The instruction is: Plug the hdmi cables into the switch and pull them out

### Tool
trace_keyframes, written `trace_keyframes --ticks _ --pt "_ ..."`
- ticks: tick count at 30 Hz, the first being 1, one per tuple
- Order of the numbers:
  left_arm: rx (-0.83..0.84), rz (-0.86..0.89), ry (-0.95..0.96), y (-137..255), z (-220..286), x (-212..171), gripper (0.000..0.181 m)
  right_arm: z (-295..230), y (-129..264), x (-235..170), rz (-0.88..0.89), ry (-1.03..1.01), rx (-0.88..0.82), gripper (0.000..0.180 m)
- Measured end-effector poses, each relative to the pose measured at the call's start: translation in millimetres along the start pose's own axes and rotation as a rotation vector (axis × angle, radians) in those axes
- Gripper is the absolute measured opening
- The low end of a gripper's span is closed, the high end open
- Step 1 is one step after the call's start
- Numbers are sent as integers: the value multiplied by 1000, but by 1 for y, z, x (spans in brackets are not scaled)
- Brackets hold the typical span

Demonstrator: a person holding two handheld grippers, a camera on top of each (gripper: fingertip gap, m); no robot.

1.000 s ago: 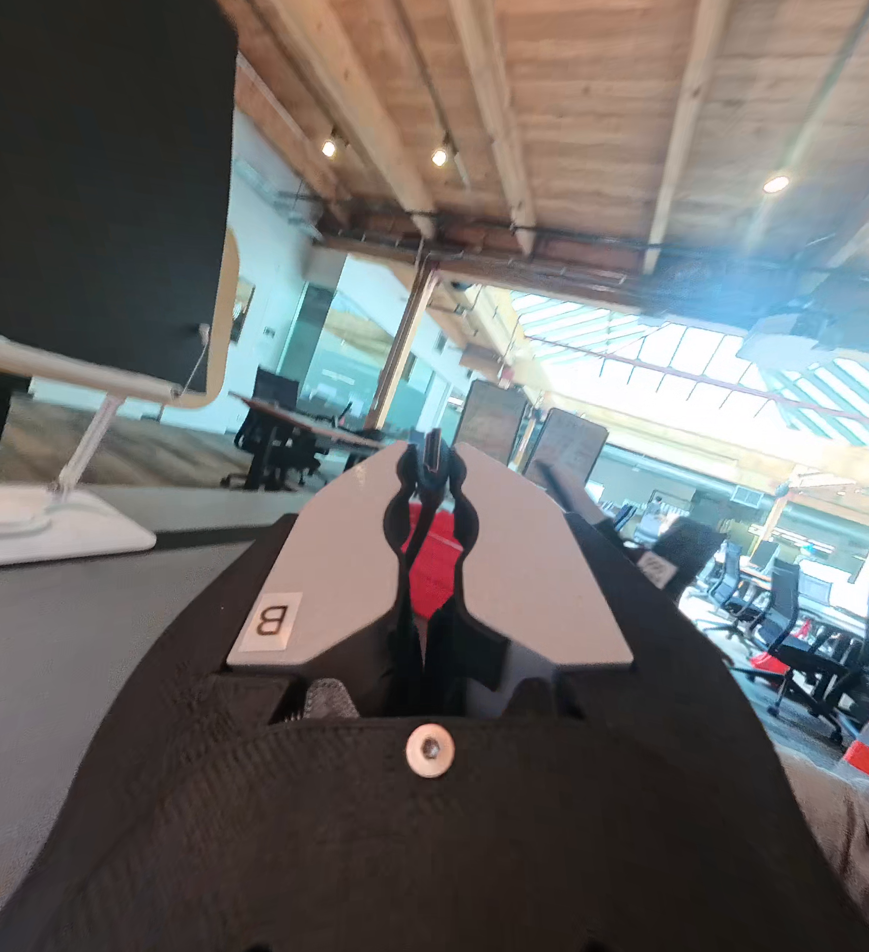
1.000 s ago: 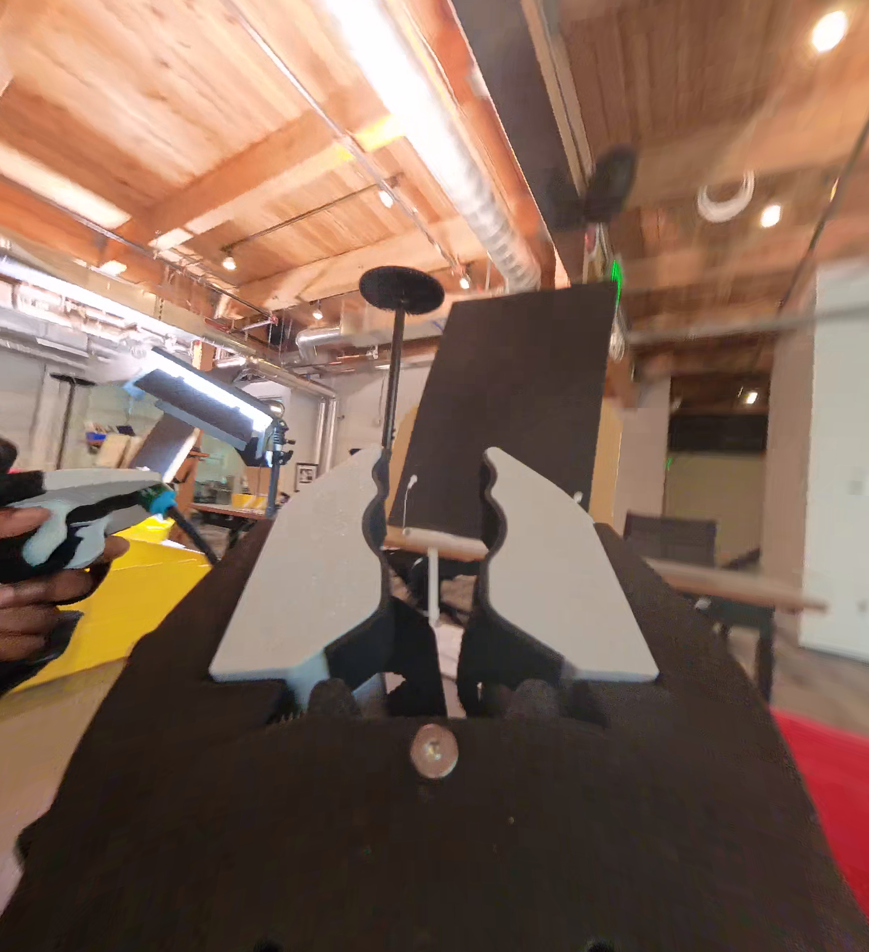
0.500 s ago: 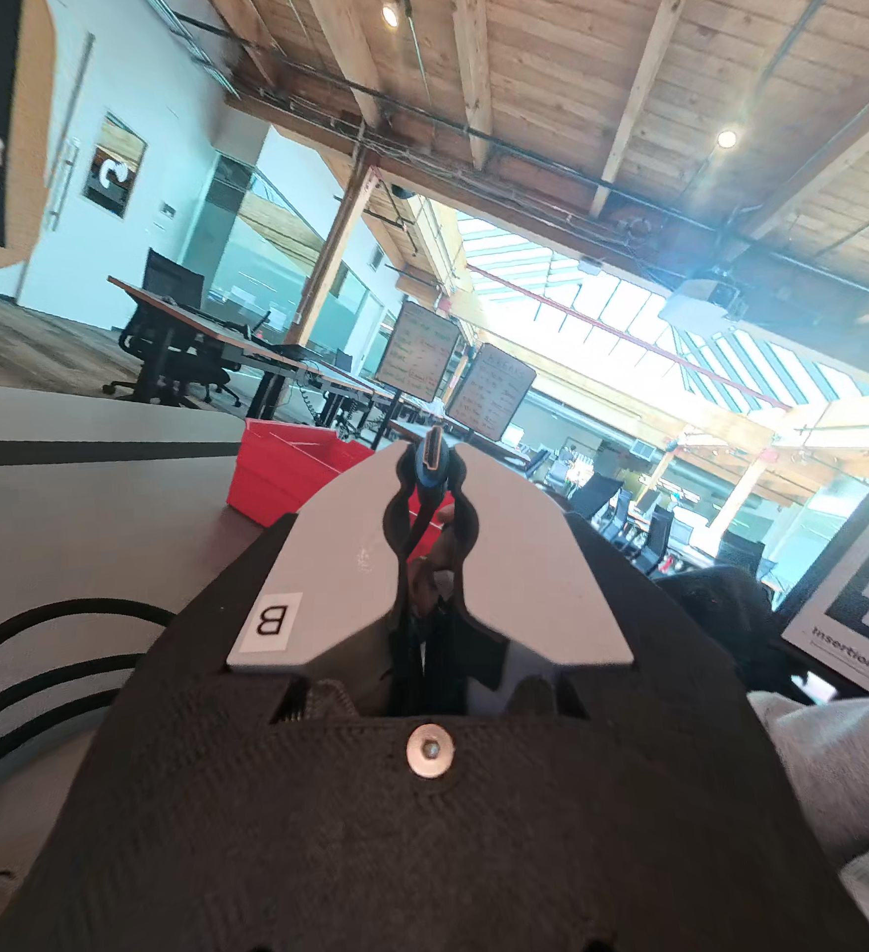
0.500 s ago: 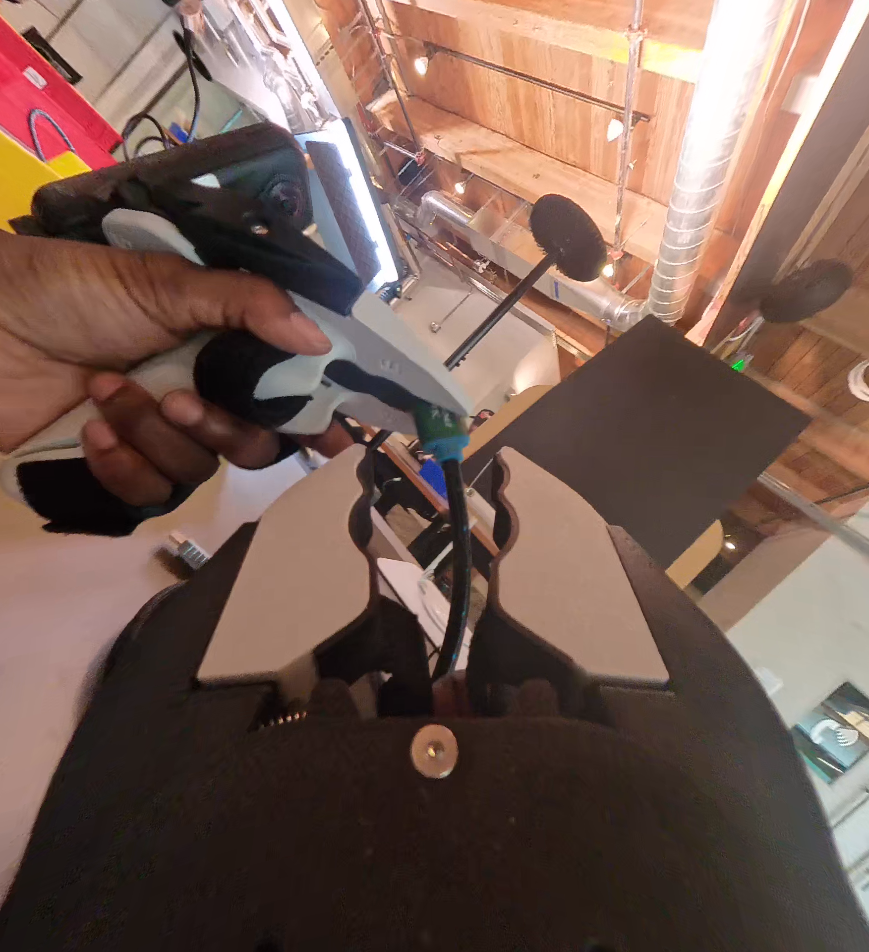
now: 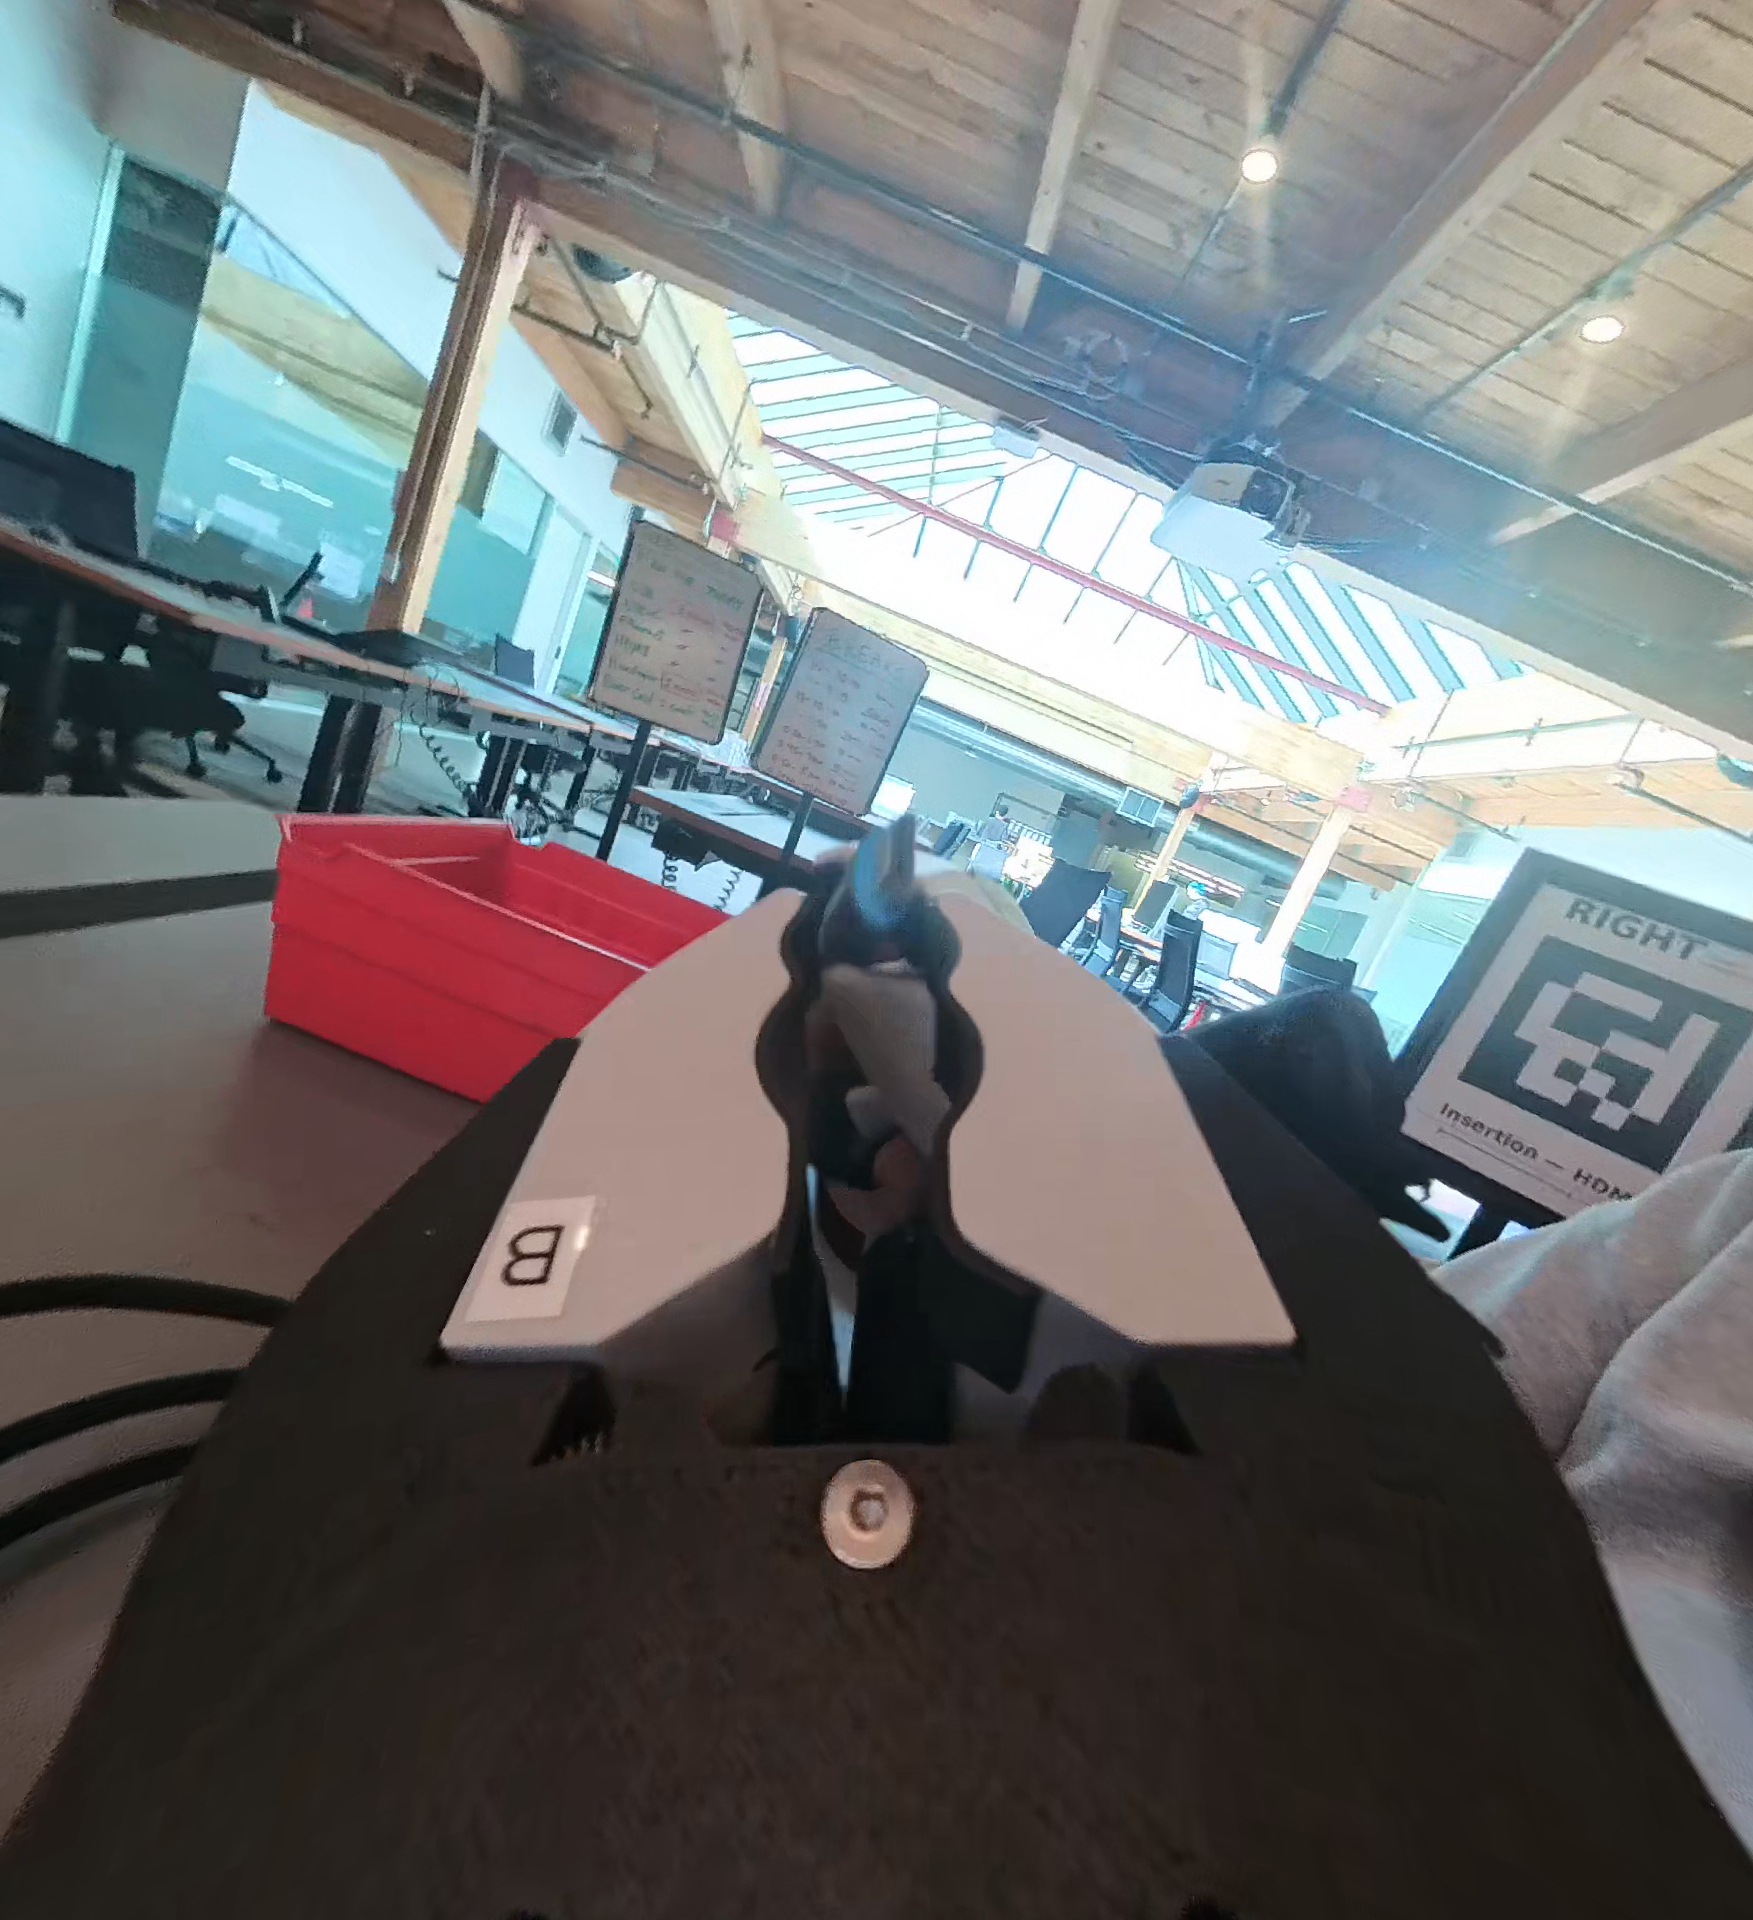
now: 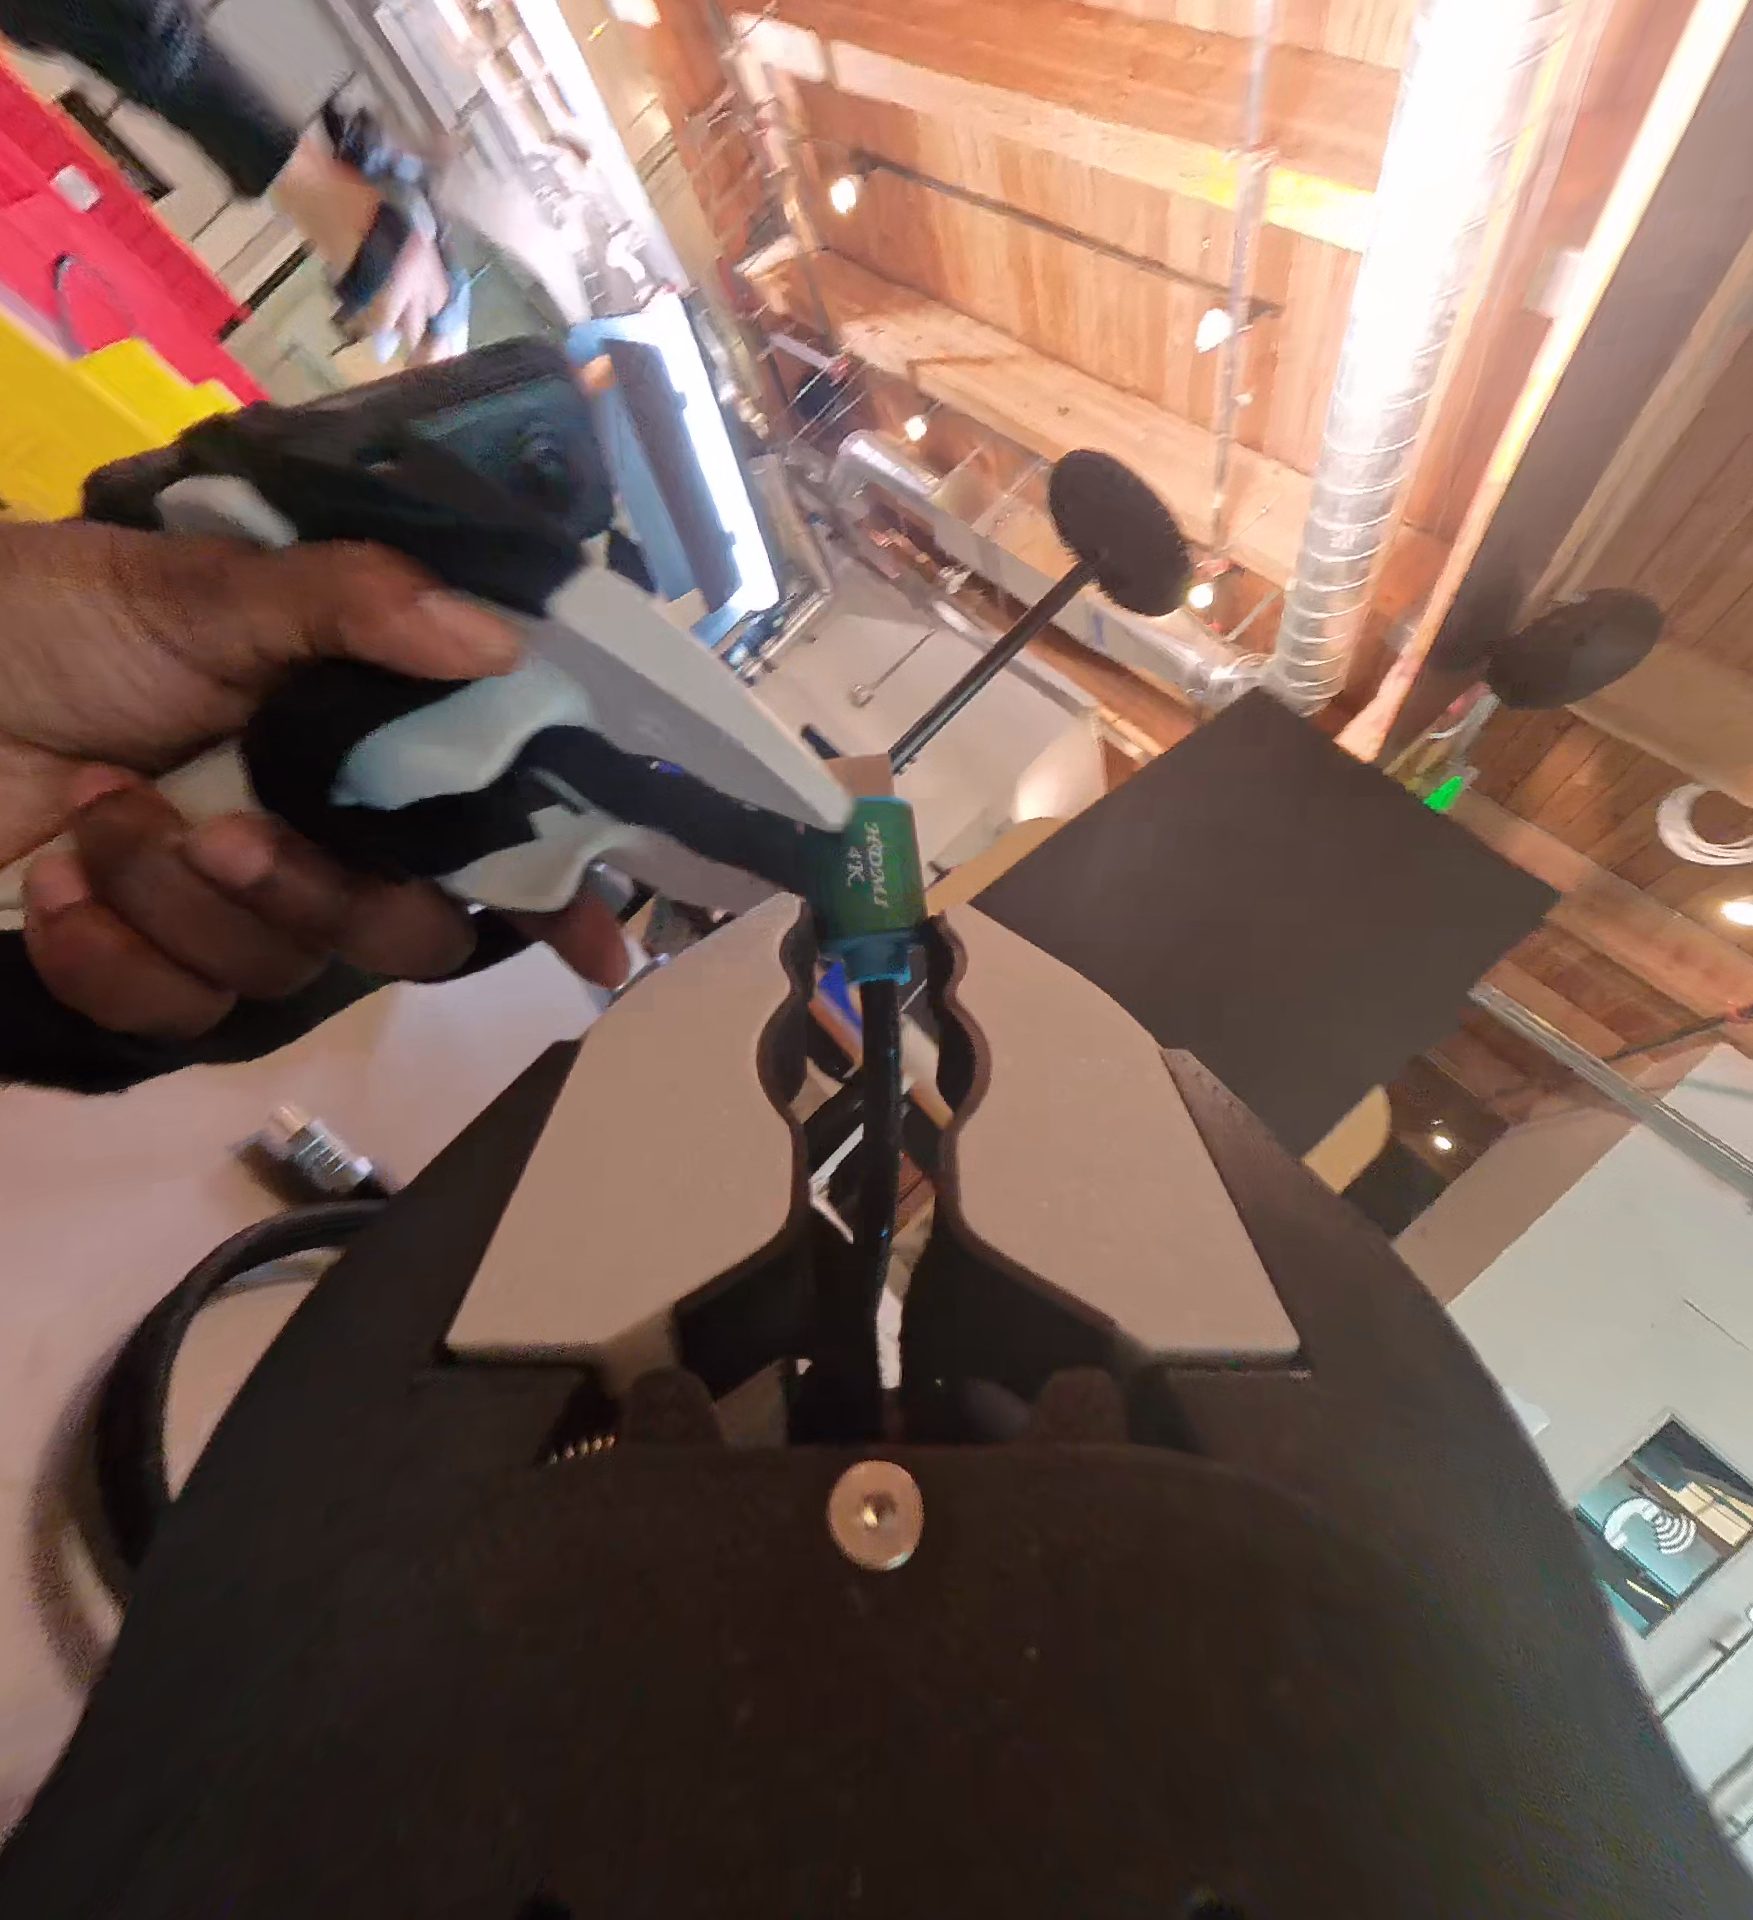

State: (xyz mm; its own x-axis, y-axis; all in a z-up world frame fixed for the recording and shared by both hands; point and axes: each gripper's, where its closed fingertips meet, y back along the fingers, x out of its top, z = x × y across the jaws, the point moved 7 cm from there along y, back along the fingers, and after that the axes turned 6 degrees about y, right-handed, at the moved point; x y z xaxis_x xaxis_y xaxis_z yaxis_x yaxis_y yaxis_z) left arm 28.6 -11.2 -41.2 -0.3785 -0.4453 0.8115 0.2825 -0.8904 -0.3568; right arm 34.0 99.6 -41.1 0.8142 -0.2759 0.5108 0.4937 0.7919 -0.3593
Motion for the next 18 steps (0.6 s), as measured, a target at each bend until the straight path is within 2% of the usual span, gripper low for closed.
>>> trace_keyframes --ticks 2,6,8,10,14,18 --pt "31 -1 -59 2 0 2 31 16 8 3 54 -30 -66 20" --pt "226 -91 -198 8 -18 -1 35 58 31 8 171 -136 -243 20" --pt "327 -168 -205 10 -30 -7 36 75 45 14 251 -169 -313 21" --pt "432 -282 -163 10 -43 -18 39 90 60 21 299 -198 -361 21" --pt "513 -532 47 7 -61 -50 63 104 87 37 336 -171 -409 20" --pt "535 -624 332 5 -71 -70 80 101 108 48 310 -104 -408 21"
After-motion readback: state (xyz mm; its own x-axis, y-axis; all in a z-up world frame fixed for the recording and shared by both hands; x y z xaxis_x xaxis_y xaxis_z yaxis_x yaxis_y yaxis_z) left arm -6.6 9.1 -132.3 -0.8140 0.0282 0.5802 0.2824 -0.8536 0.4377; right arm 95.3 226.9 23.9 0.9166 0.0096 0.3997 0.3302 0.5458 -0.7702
